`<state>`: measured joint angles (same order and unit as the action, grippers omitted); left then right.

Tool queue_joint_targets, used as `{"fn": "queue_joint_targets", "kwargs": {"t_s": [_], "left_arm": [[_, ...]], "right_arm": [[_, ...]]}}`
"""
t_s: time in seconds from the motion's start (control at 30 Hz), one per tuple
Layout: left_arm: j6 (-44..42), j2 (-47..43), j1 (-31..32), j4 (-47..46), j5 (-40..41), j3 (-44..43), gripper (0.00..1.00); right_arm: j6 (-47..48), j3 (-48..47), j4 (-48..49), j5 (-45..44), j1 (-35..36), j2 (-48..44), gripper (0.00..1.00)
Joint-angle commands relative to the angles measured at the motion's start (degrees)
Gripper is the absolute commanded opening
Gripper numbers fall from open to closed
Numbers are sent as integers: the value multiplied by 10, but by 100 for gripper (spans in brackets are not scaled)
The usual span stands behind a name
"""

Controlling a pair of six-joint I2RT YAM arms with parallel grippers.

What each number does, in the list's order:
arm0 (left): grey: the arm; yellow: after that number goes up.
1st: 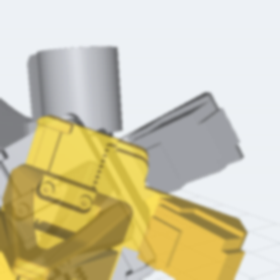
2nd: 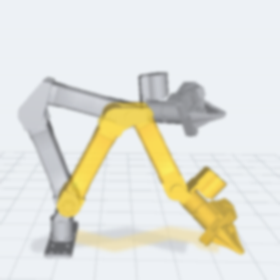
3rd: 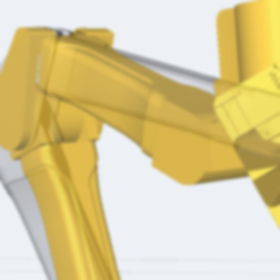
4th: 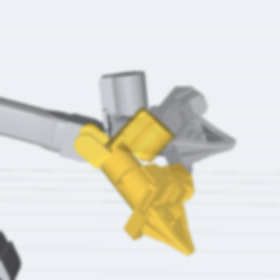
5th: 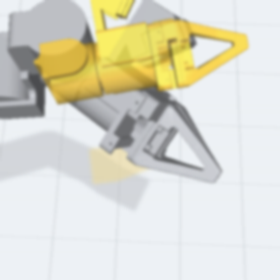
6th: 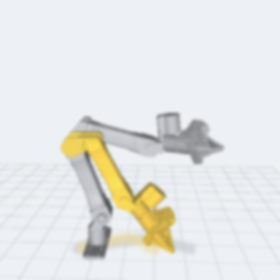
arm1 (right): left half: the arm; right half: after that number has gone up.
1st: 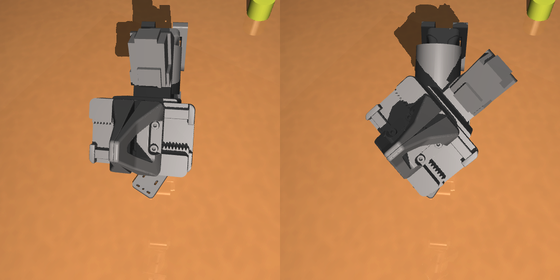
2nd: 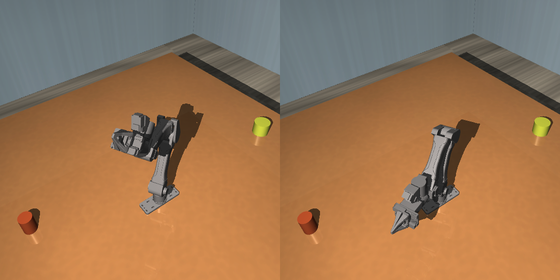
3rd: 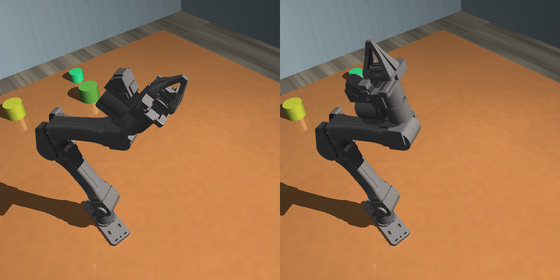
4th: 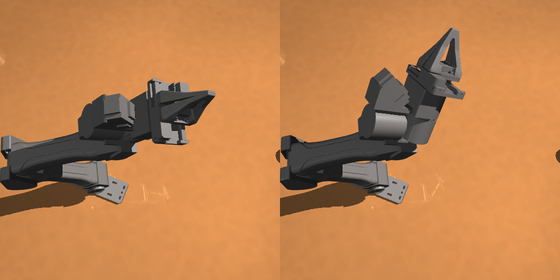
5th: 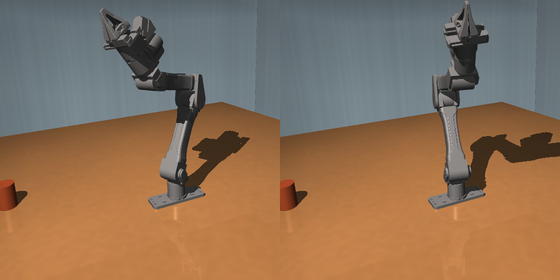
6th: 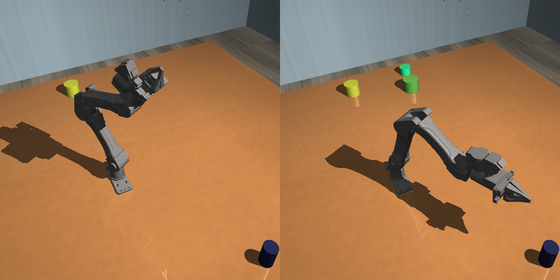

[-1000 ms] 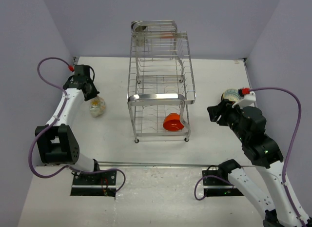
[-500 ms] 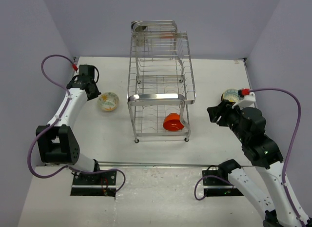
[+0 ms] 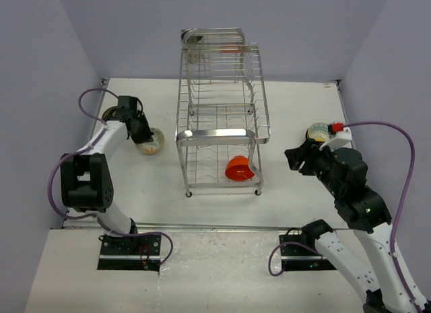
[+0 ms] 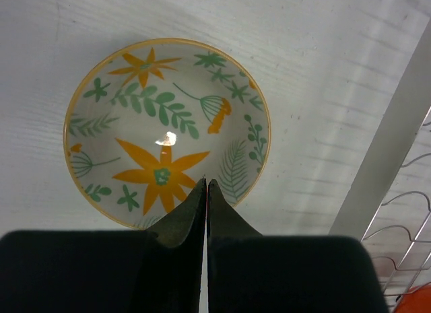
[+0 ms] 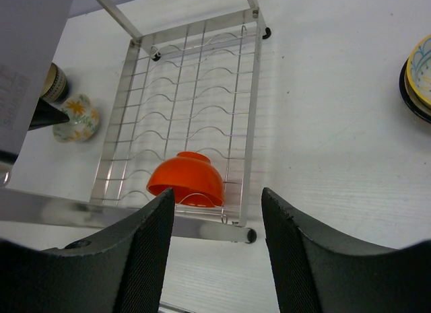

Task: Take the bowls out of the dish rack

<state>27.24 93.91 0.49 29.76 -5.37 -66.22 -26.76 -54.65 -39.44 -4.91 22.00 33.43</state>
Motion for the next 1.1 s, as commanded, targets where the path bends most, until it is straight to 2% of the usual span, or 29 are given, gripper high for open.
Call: {"fn": "queue_joint_targets", "kwargs": {"t_s": [0.0,0.13,0.5,0.9,1.07], "left_arm": [[-2,30,-2,6,-9,-41,0],[-23,78,6,50,51,-79,0],[-32,138,11,63,169,-78,0],[-40,127,-5,90,262,-65,0],[-27,104,-54,100,273,-50,0]], "right_arm": [[3,-15,2,11,-3,5,56],[-1,-18,-1,10,-3,1,56],[0,-5,-4,0,-3,-12,56],[-3,2,7,9,-3,-6,56],[-2,-3,6,9,-3,-8,56]]}}
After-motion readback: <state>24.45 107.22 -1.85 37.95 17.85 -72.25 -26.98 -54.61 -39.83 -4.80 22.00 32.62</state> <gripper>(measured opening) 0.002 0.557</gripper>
